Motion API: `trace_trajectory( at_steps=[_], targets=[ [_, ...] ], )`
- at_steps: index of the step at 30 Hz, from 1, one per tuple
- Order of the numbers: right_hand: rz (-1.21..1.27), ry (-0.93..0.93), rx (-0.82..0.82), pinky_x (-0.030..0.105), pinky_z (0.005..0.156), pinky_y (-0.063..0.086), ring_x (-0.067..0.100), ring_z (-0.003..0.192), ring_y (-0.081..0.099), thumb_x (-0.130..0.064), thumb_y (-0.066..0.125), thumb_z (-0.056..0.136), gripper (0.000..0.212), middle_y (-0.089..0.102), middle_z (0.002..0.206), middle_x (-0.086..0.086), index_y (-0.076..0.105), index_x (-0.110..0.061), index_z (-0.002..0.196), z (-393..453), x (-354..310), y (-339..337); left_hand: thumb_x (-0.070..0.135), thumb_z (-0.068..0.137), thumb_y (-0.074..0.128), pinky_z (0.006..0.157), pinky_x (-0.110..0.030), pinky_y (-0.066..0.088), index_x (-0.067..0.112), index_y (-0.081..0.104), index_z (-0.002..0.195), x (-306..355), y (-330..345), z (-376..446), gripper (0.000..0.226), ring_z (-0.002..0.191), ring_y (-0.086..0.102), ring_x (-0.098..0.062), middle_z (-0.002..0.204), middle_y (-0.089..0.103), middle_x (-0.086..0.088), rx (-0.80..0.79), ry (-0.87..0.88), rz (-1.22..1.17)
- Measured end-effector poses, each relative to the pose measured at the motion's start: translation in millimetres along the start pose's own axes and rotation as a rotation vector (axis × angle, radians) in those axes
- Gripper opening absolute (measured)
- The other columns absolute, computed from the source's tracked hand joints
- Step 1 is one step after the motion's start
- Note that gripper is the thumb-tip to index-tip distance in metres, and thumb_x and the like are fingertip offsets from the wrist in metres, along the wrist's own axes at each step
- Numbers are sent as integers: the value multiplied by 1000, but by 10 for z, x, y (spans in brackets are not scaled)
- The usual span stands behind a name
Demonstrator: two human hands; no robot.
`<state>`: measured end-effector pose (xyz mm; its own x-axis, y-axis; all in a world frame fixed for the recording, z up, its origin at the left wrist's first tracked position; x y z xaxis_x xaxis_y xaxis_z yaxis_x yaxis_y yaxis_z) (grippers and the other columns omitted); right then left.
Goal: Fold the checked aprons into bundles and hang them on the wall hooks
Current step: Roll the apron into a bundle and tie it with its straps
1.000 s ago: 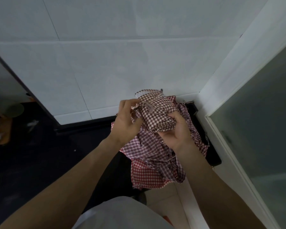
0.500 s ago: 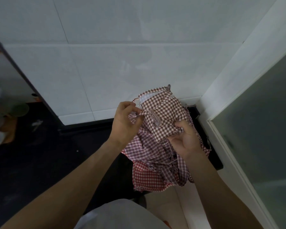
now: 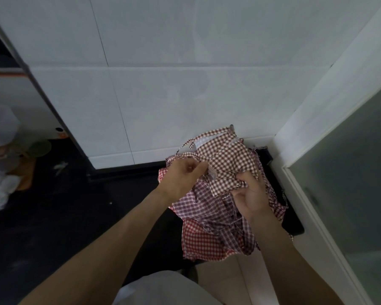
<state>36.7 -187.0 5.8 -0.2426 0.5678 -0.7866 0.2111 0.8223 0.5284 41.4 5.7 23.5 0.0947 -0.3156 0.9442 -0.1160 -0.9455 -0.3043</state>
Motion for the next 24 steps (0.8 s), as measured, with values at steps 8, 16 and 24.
trace_trajectory(
  at_steps=[8,16,24],
  targets=[
    [179,164,-29,39,91,51,26,104,66,-6,58,73,40,72,113,10,66,-6,112,-144,99,181,52,96,46,45,-20,34,5,59,104,-23,-13,-65,50,48,44,-9,64,50,0,-187,-108,-196],
    [111,203,-93,47,102,49,34,123,56,-5,68,70,59,58,139,17,59,-3,129,-92,179,261,52,93,52,83,-25,56,-5,63,112,127,-27,-96,61,84,67,-13,89,68,-6,-144,-146,-359],
    [-515,-117,-59,37,92,54,18,110,65,-15,82,72,59,67,120,-3,59,-21,127,-81,-131,362,30,89,71,50,-7,45,17,63,75,-36,-282,16,21,57,62,6,72,67,7,-2,-2,88]
  ],
)
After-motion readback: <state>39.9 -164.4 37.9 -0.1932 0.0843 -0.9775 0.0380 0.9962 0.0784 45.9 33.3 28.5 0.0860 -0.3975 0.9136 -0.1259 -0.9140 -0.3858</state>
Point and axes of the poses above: each hand's wrist, its own z-axis towards the middle knuckle, its own y-axis out of the palm, x = y × z, the point moved 3 cm from there along z, towards the middle knuckle
